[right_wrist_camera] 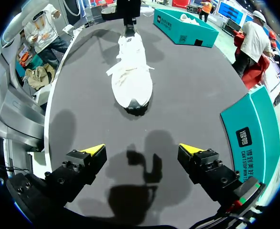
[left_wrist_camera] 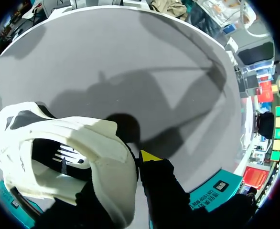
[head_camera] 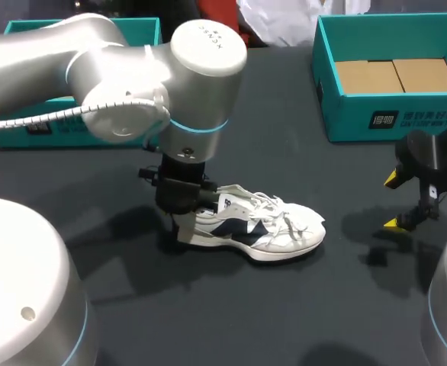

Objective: Take the shoe out of the shoebox, open the shoe tongue, remove and reinsert the insole, then place the shoe into the shoebox

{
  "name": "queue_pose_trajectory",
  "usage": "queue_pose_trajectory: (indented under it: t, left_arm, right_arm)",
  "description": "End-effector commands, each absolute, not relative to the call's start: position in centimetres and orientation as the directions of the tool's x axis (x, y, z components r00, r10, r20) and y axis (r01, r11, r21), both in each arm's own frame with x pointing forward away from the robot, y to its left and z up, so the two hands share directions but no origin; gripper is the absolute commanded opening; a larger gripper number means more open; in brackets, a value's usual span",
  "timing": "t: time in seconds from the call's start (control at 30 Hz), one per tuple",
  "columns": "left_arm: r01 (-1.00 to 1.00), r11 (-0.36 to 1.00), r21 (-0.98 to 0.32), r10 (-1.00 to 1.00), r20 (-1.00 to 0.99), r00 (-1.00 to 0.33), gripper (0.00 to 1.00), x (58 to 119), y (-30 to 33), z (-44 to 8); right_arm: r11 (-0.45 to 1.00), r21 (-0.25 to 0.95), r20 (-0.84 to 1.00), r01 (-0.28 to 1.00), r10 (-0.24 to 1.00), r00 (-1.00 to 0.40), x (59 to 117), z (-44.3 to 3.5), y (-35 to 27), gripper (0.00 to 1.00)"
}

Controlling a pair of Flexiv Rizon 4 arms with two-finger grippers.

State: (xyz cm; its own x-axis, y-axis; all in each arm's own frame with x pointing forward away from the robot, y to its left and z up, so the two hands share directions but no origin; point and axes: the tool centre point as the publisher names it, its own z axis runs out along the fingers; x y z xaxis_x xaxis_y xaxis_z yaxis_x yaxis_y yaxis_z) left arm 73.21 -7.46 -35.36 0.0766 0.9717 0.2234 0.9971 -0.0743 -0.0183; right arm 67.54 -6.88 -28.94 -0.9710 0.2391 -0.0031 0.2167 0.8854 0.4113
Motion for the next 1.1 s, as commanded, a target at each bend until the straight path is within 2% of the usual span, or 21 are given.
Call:
queue_pose_trajectory:
  t: [0.03, 1.1]
  left_arm:
    - [0.997, -0.077, -0.014, 0.973, 0.216, 0.079, 0.00, 73.3, -7.7, -35.7]
    - [0.998, -0.056, -0.021, 0.968, 0.243, 0.059, 0.00, 73.3, -7.7, -38.0]
  right_arm:
    - [0.886, 0.411, -0.006, 0.216, 0.240, -0.971, 67.4, -29.0, -6.9, 1.00]
    - [0.886, 0.411, -0.006, 0.216, 0.240, -0.971, 67.4, -29.0, -6.9, 1.00]
